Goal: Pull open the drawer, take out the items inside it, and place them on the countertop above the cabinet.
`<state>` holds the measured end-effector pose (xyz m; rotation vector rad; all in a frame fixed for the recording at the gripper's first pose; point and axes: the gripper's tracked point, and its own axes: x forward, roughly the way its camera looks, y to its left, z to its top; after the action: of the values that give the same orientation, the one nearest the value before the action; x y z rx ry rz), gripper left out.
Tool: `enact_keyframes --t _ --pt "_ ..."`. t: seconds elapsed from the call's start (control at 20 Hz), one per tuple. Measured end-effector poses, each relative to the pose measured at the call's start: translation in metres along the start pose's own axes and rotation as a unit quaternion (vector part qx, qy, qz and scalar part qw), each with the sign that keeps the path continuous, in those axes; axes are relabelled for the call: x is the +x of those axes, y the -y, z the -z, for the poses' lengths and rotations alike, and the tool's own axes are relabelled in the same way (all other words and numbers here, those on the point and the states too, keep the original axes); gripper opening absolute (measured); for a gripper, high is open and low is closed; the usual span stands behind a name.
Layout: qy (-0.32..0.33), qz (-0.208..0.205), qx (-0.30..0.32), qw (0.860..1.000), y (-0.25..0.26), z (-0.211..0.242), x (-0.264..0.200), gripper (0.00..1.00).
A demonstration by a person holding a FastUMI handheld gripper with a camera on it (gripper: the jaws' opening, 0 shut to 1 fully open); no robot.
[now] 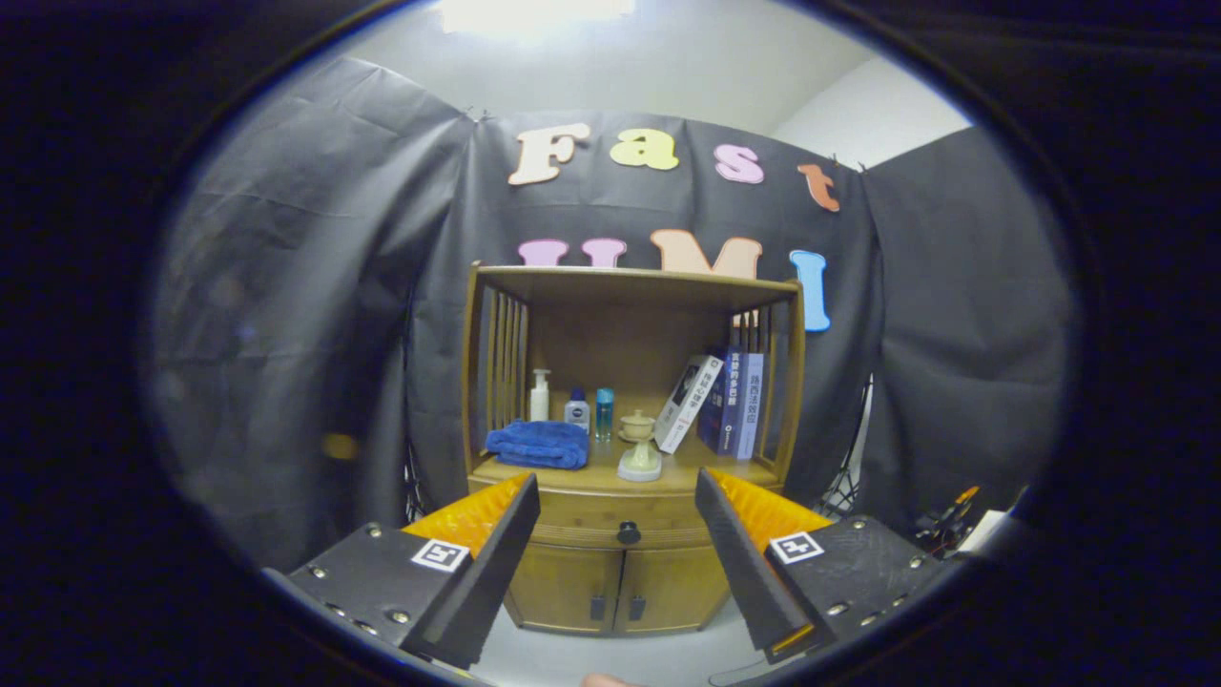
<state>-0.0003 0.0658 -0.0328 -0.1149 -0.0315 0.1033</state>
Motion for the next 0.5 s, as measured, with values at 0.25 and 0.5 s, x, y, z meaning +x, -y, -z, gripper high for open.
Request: enact_keyframes --t 0.25,0.5 --pt "-0.005 0.000 -0.009 1.000 -0.005 0.013 -0.015 0.98" --pt "-0.005 0.014 0.025 1.000 0.004 0.027 -0.015 0.99"
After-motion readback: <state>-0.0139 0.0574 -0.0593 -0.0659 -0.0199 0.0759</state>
